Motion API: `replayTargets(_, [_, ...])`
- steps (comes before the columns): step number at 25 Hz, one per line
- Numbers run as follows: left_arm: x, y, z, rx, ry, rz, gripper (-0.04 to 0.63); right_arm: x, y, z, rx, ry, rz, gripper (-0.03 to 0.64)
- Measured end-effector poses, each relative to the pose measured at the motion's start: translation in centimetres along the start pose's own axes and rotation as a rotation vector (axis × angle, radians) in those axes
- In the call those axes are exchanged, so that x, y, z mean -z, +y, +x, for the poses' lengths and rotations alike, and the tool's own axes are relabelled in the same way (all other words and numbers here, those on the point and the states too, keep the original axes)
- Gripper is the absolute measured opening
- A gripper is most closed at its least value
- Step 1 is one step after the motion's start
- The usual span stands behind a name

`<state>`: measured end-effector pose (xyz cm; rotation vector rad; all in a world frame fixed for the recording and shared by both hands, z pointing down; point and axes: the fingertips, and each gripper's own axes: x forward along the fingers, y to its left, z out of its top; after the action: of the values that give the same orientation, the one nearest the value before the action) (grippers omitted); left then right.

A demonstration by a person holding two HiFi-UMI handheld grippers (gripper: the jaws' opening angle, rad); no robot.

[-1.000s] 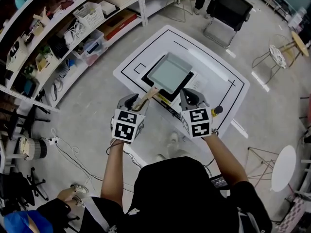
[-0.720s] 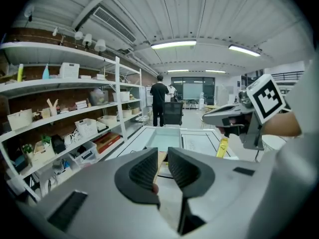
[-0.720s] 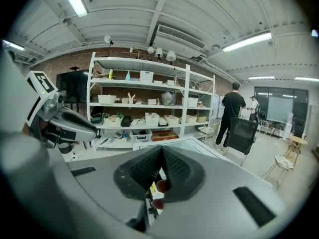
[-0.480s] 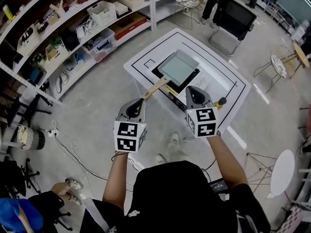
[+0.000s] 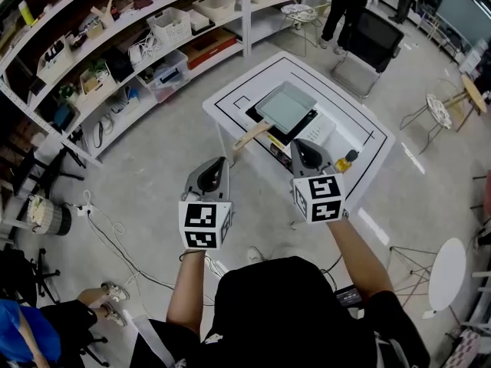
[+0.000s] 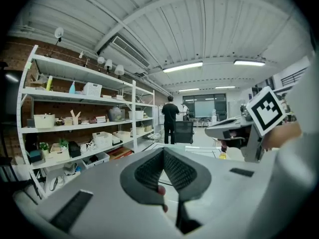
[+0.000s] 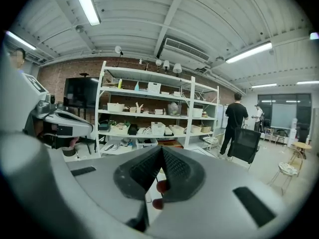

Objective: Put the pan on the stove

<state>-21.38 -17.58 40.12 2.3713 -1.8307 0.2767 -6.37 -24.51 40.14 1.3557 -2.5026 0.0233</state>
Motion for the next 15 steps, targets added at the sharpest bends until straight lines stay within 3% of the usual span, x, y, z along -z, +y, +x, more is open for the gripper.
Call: replayTargets(15, [-2.2, -6.4, -2.8, -0.057, -0.045, -0.014, 0.011, -0.8, -1.0, -6.1, -0.071, -0.047, 0.006, 0.000])
